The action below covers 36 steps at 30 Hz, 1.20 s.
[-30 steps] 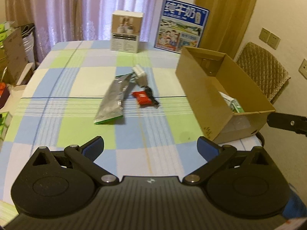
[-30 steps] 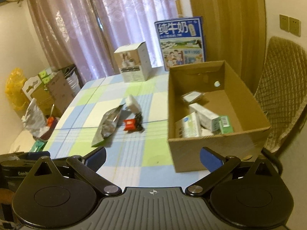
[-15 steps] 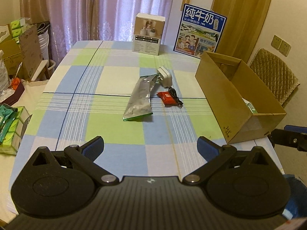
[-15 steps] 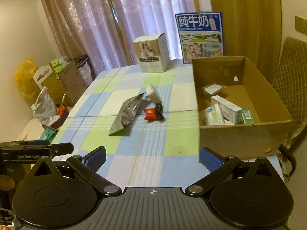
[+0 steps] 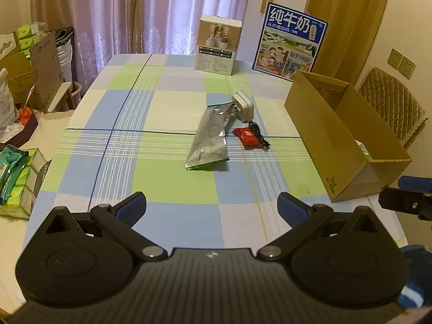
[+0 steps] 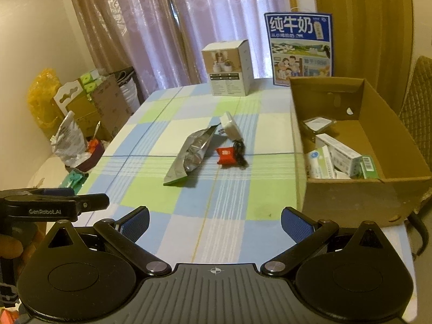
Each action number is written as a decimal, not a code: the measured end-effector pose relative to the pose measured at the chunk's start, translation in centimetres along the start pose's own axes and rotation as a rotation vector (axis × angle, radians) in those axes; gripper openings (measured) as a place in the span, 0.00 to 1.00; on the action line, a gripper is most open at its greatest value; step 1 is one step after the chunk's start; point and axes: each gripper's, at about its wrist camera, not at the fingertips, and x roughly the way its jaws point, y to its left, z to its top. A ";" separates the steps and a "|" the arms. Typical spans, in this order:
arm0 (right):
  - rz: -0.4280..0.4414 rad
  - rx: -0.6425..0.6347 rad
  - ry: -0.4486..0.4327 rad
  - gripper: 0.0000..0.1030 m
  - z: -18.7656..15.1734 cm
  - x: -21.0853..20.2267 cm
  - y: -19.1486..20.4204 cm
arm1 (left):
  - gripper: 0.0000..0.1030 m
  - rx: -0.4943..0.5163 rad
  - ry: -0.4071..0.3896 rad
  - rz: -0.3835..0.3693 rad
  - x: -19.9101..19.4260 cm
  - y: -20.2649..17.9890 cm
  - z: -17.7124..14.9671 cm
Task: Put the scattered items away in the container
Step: 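Withdraw both open tools from the box back over the table, then grasp the silver foil bag with the left tool while the right tool grasps the red packet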
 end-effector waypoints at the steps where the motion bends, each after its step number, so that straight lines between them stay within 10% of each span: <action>1: 0.003 -0.003 0.002 0.98 0.1 0.3 0.1 | 0.99 0.000 0.002 0.002 0.2 0.3 0.1; 36: 0.018 -0.115 0.102 0.89 4.5 14.8 0.4 | 0.98 0.106 0.079 -0.007 11.7 2.6 5.5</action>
